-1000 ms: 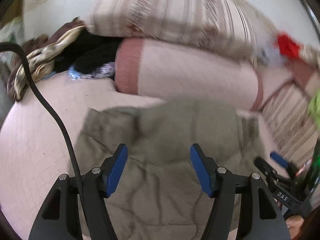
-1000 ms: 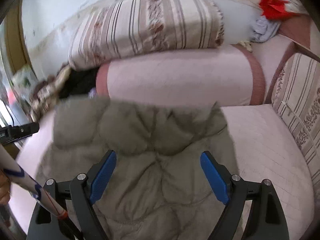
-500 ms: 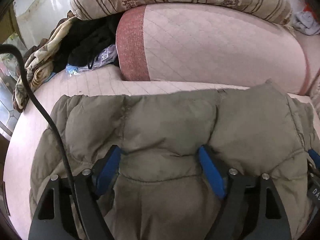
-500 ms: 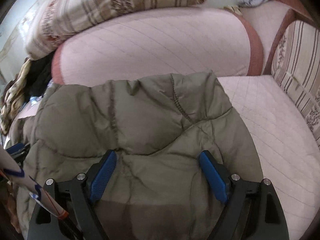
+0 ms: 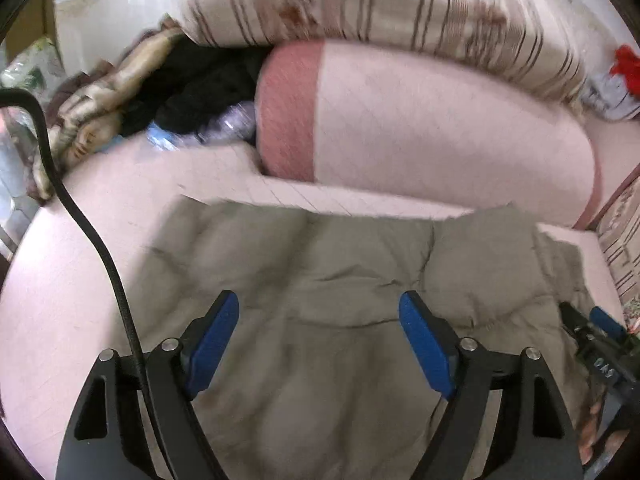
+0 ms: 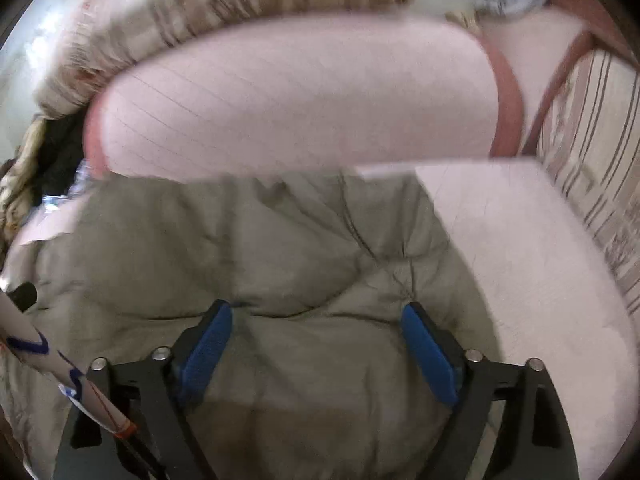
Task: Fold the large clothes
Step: 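Lower the folded coat onto the bed and open both grippers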
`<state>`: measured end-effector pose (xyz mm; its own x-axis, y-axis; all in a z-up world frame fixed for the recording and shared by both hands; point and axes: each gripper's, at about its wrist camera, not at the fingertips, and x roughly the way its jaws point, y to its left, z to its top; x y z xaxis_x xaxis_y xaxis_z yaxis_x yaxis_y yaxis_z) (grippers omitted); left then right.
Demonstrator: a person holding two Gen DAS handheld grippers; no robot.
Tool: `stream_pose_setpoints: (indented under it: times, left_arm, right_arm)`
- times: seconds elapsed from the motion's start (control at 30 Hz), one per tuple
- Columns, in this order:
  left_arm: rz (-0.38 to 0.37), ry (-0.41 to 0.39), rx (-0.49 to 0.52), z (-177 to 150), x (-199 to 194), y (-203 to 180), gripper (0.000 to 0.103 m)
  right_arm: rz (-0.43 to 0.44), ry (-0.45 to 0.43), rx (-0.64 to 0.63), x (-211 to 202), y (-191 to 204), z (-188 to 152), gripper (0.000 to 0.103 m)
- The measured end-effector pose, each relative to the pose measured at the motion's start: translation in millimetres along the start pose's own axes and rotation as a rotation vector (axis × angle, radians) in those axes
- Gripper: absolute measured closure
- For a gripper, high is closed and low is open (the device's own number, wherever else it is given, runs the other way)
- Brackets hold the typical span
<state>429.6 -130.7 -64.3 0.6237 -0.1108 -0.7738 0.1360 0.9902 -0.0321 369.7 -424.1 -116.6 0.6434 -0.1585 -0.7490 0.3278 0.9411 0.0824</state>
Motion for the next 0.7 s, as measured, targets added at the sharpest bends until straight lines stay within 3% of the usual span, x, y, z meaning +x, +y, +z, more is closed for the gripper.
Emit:
stream_pose_setpoints:
  times: [0.13, 0.27, 0.3, 0.4, 0.53, 0.63, 0.7]
  left_arm:
    - [0.041, -0.053, 0.009, -18.4, -42.9, 33.5, 0.021]
    - [0.071, -0.086, -0.024, -66.9, -75.8, 68.1, 0.021]
    - [0.079, -0.099, -0.034, -80.2, -83.0, 74.5, 0.021]
    - [0.094, -0.125, -0.051, -119.3, -102.1, 88.5, 0.021]
    - [0.153, -0.144, -0.054, -163.1, -116.8, 97.9, 0.021]
    - [0.219, -0.189, -0.041, -182.5, -130.4, 100.8, 0.021]
    - [0.268, -0.217, -0.022, -189.7, -140.2, 99.2, 0.021]
  right_arm:
    - [0.056, -0.102, -0.051, -56.2, 24.3, -1.9, 0.019]
    - [0.164, -0.076, -0.073, -64.1, 59.1, -6.0, 0.049]
    - [0.184, -0.052, -0.081, -56.4, 68.2, -8.1, 0.052]
    - [0.152, -0.004, -0.086, -24.3, 85.2, -13.2, 0.052]
    - [0.074, 0.070, -0.069, 31.2, 87.8, -18.2, 0.036]
    - [0.028, 0.068, -0.092, 29.2, 93.8, -16.0, 0.035]
    - [0.008, 0.031, -0.106, 0.1, 96.9, -15.9, 0.035]
